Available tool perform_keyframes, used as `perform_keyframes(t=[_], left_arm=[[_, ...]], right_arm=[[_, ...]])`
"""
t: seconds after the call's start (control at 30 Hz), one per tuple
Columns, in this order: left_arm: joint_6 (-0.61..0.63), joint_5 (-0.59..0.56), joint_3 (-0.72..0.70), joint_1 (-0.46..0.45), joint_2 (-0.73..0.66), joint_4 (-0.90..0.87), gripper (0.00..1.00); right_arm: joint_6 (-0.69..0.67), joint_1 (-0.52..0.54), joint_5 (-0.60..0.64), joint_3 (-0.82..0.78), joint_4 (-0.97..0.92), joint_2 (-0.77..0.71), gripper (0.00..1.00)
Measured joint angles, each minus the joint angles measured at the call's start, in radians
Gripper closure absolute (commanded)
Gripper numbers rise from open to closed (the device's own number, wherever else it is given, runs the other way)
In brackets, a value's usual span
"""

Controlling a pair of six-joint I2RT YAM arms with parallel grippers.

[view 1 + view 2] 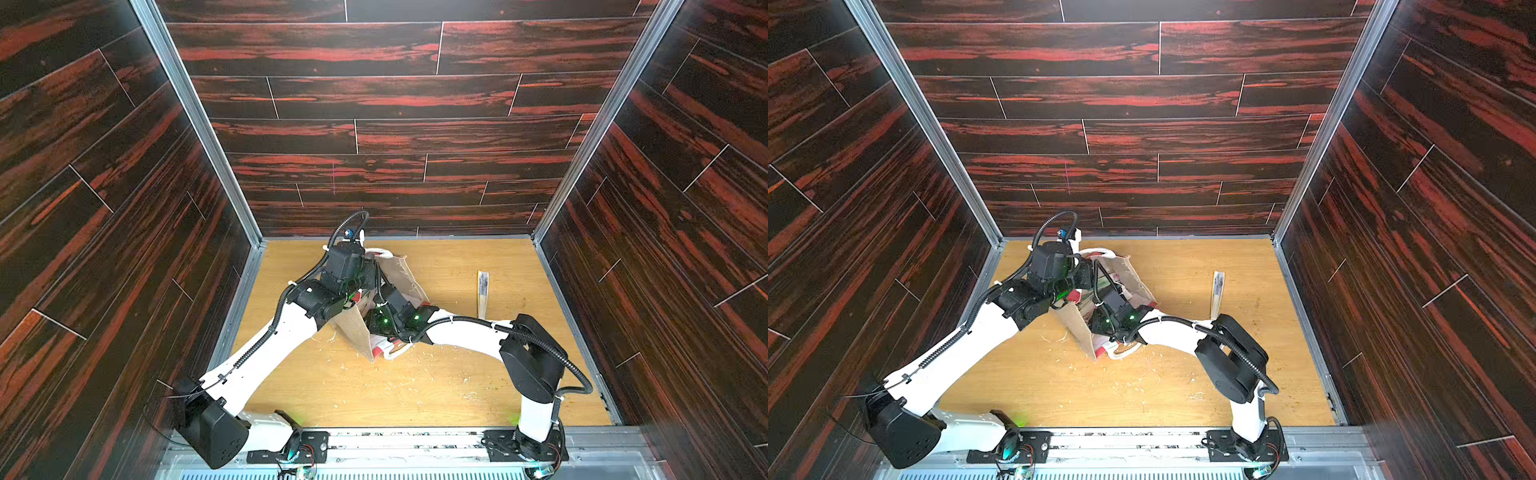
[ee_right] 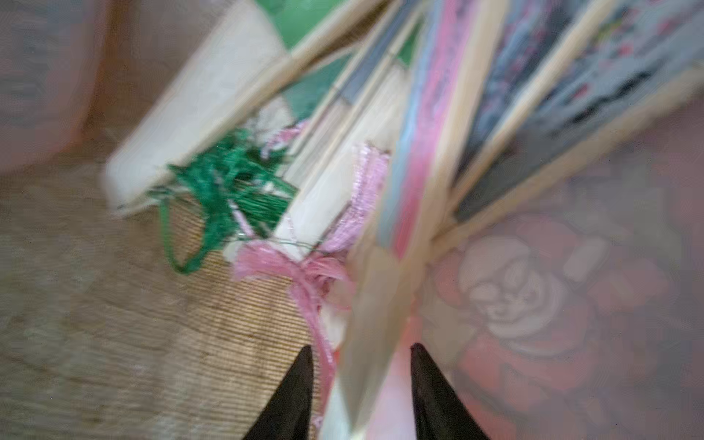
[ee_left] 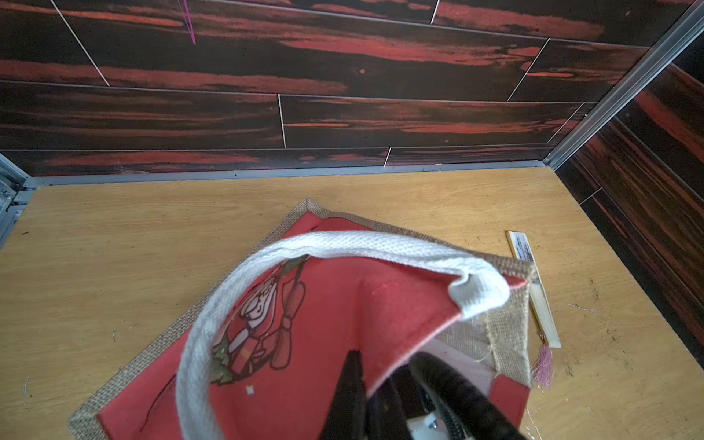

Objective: Take out the folding fans from the tote bags
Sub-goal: Pick up the folding fan from the canvas bag.

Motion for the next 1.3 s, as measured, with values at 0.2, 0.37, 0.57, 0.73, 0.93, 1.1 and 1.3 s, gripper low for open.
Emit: perform_keyframes(t=[0.2, 0.37, 0.57, 0.73, 0.93, 1.1, 1.3], left_arm=[[-0.001, 0.002, 0.000, 0.000, 0.000, 0.004, 1.00], [-0.005, 0.010, -0.003, 0.000, 0.000, 0.013, 1.00], [-0.008, 0.009, -0.005, -0.002, 0.000, 0.015, 1.00], [-0.008, -0.002, -0.020, -0.002, -0.005, 0.021, 1.00], [-0.009, -0.025, -0.028, -0.003, -0.015, 0.022, 1.00], [-0.018, -0.034, -0.028, -0.005, -0.020, 0.029, 1.00], [-0.017, -0.041, -0.032, -0.005, -0.020, 0.029, 1.00]], right_arm=[[0.011, -0.007, 0.002, 0.014, -0.003, 0.019, 0.56], [0.013, -0.019, -0.003, 0.043, 0.000, 0.075, 0.66], [0.015, -0.020, -0.013, 0.087, -0.003, 0.100, 0.90], [0.013, -0.021, -0.007, 0.073, 0.008, 0.094, 1.00], [-0.008, -0.021, 0.004, -0.008, 0.003, 0.011, 1.00], [-0.033, -0.021, 0.013, -0.063, -0.024, -0.085, 1.00], [-0.067, -0.021, 0.039, -0.122, -0.056, -0.203, 1.00]])
